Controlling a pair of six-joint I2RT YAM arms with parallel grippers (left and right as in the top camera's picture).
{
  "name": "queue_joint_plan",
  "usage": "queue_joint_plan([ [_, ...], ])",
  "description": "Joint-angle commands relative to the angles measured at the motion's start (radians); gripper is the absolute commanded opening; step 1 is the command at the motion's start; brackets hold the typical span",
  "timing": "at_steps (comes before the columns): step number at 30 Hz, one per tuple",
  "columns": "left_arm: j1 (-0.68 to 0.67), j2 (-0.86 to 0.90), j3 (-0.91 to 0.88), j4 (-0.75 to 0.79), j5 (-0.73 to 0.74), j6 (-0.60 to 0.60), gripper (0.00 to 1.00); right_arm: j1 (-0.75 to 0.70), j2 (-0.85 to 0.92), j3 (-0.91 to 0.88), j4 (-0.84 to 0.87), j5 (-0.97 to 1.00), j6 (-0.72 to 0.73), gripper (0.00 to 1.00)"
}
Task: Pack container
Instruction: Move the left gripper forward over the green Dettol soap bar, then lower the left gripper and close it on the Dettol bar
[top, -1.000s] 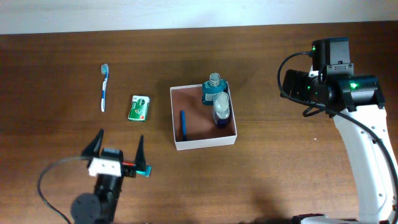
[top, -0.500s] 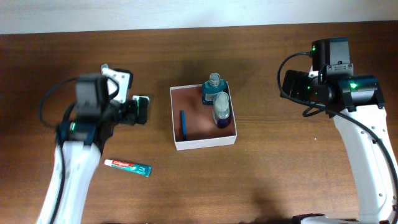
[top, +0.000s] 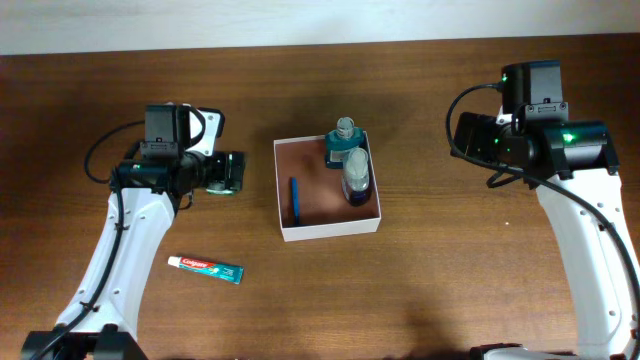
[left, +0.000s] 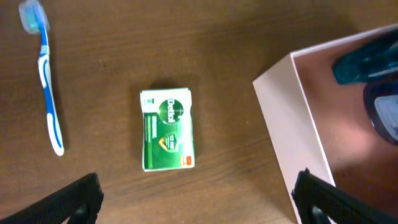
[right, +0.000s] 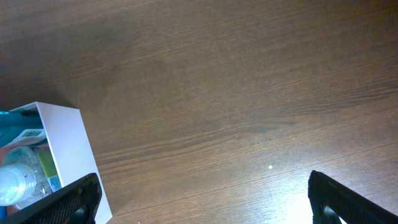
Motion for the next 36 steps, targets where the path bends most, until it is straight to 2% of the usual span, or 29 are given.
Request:
queue_joint_plan([
  [1,-0.003,0.021,0.023,0.029,0.011,0.015,0.99,-0.004,0.007,0.0,0.0,0.009,0.003,0.98],
  [11,-0.003,0.151,0.022,0.081,0.001,-0.007,0.99,-0.004,0.007,0.0,0.0,0.01,0.003,0.98],
  [16,-0.003,0.208,0.022,0.094,-0.126,-0.039,0.99,-0.004,0.007,0.0,0.0,0.009,0.004,0.98],
  [36,-0.003,0.389,0.022,0.16,-0.121,-0.045,0.99,-0.004,0.007,0.0,0.0,0.009,0.004,0.98],
])
